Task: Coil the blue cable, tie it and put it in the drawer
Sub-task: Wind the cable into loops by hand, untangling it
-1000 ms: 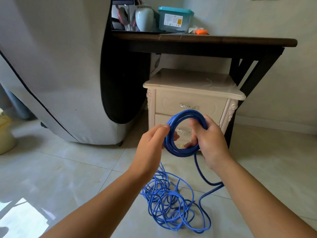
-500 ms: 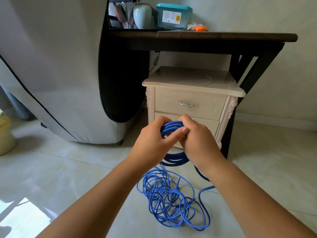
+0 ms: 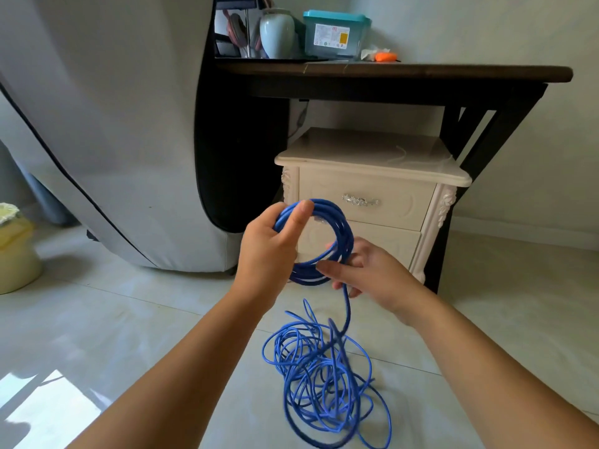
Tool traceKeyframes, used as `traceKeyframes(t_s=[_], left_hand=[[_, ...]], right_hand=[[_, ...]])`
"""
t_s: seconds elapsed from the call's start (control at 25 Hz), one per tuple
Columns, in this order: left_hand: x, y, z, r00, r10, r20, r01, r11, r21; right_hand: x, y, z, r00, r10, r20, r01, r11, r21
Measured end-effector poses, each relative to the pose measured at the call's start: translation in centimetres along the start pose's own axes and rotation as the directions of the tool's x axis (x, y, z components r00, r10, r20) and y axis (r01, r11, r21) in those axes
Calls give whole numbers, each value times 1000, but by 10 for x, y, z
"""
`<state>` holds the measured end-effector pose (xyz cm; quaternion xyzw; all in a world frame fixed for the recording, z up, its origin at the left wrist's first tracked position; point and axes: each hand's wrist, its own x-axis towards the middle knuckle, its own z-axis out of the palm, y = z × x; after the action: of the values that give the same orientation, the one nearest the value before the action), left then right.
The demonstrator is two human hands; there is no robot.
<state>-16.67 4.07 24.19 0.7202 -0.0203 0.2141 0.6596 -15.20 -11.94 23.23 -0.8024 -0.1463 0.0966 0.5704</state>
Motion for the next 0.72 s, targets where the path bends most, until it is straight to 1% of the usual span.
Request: traceKeyframes(t_s=[0.04, 0.12, 0.16, 0.24, 0.28, 0.32, 0.36, 0.4, 0.44, 0.48, 0.6, 0.64, 0.72], left_hand=[[1, 0, -2, 999, -49, -19, 48, 996, -71], [1, 1, 1, 986, -155, -55, 138, 961, -241], [-1, 1, 5, 973, -223, -62, 189, 920, -342], [-8, -4, 15, 923, -381, -49, 302, 797, -523], [-13, -7, 20, 895, -444, -41, 346, 750, -564], [-17, -10, 25, 878, -475, -56, 377, 760, -529], [-23, -12, 27, 876, -474, -91, 402, 821, -406], [-29, -13, 28, 889, -446, -107, 407, 874, -264], [-32, -13, 27, 904, -416, -98, 398, 903, -162], [-33, -13, 26, 921, -382, -81, 373, 922, -105], [-27, -14, 15, 979, -205, -10, 203, 975, -94], [-25, -13, 10, 993, -113, 37, 114, 992, -55], [-19, -14, 1, 985, 63, 158, -83, 989, 121]], right_hand=[[0, 1, 2, 1000, -6, -22, 7, 999, 51], [-2, 2, 11, 984, -56, -168, 84, 983, 163], [-3, 3, 19, 965, -71, -252, 129, 966, 225], [-6, 2, 37, 926, -68, -372, 207, 915, 347], [-7, 2, 44, 910, -53, -412, 226, 895, 384], [-8, 0, 46, 891, -41, -453, 236, 892, 385], [-8, -2, 46, 869, -34, -493, 235, 906, 352], [-8, -4, 43, 848, -33, -529, 229, 923, 310], [-7, -4, 38, 831, -39, -554, 223, 937, 267], [-5, -4, 33, 823, -49, -565, 212, 951, 226], [-3, -6, 24, 850, -86, -520, 182, 974, 136], [-3, -7, 24, 864, -110, -491, 179, 979, 96], [-5, -9, 25, 892, -189, -411, 195, 980, -28]])
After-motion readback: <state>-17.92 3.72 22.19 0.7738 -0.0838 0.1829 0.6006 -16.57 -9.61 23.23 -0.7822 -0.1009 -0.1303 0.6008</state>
